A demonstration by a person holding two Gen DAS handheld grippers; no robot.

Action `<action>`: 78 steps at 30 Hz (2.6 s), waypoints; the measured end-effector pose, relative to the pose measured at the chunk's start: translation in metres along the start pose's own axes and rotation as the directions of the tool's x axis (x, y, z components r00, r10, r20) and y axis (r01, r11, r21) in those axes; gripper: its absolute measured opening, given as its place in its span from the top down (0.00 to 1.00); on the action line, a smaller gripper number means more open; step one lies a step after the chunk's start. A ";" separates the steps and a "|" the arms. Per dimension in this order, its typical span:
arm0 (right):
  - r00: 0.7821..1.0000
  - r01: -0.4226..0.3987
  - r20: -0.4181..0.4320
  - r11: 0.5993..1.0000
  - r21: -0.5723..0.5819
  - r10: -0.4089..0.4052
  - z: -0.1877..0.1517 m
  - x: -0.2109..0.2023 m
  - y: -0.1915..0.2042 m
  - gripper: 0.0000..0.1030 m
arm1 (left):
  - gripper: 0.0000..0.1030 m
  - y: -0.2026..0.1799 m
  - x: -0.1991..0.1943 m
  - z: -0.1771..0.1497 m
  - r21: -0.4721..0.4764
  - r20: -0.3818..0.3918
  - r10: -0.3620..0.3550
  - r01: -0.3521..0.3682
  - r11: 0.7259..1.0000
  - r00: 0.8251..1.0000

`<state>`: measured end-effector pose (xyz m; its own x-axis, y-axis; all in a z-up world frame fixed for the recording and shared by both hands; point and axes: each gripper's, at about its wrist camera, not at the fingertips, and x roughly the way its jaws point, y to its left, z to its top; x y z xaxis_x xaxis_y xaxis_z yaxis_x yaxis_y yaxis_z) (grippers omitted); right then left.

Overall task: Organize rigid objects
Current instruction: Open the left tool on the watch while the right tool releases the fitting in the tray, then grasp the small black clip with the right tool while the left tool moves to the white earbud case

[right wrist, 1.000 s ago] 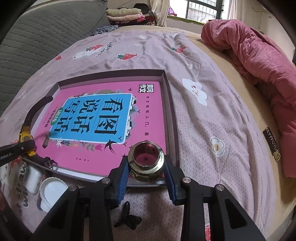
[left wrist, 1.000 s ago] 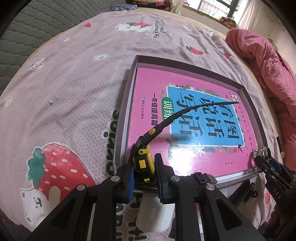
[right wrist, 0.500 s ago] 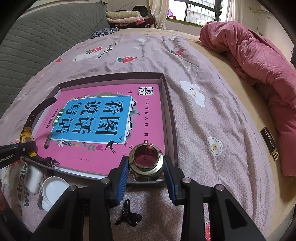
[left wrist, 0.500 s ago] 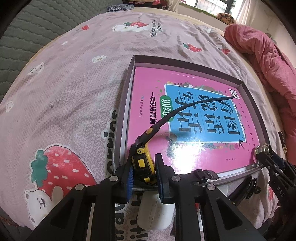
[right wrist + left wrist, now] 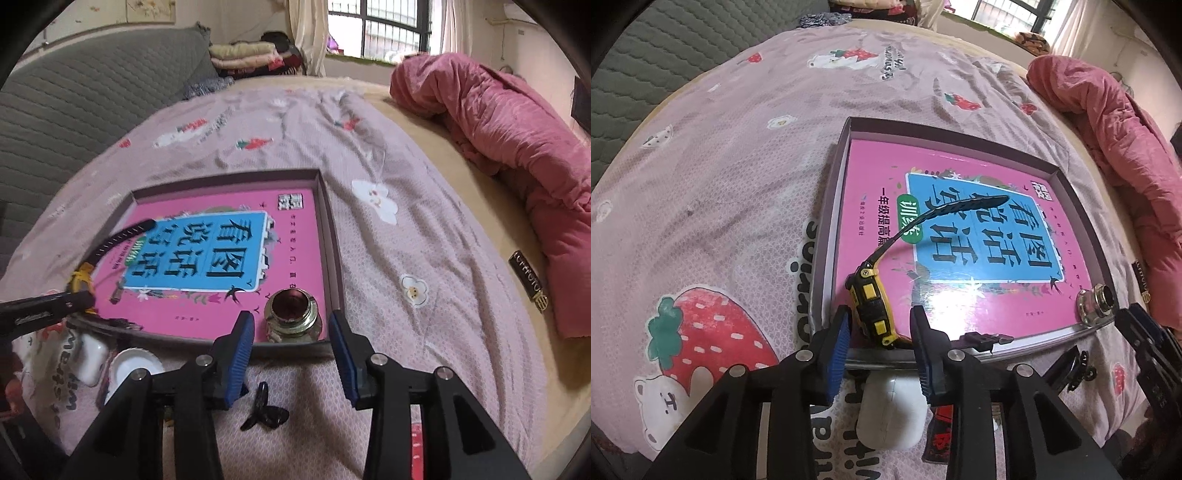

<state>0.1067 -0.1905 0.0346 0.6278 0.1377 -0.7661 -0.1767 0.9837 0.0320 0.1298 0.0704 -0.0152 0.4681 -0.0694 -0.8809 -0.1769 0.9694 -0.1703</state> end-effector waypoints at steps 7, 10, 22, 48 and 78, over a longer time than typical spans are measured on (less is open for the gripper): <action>0.998 0.007 0.056 1.000 -0.023 -0.006 -0.005 -0.019 0.001 0.54 | 0.66 0.001 -0.008 -0.005 0.000 0.026 0.005 -0.005 1.000 1.000; 0.998 0.003 0.059 1.000 -0.009 -0.002 -0.007 -0.020 -0.002 0.54 | 0.57 0.001 -0.012 -0.008 0.006 0.041 0.003 -0.003 1.000 0.999; 0.996 0.030 0.079 0.999 0.037 -0.033 -0.023 -0.030 -0.015 0.53 | 0.43 0.002 -0.030 -0.014 0.001 0.067 -0.032 0.032 0.999 0.997; 0.996 -0.023 0.083 1.000 0.007 0.022 -0.047 -0.042 0.002 0.45 | 0.37 0.005 -0.074 -0.049 0.040 0.122 -0.049 0.044 0.998 0.991; 0.999 -0.042 -0.003 0.999 -0.005 0.042 -0.068 -0.025 0.008 0.45 | 0.35 -0.004 -0.038 -0.075 0.105 -0.015 -0.020 0.021 0.994 1.000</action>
<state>0.0383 -0.1935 0.0106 0.6173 0.1788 -0.7661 -0.2070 0.9764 0.0611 0.0477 0.0511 -0.0140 0.4588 -0.0918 -0.8838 -0.0749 0.9871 -0.1414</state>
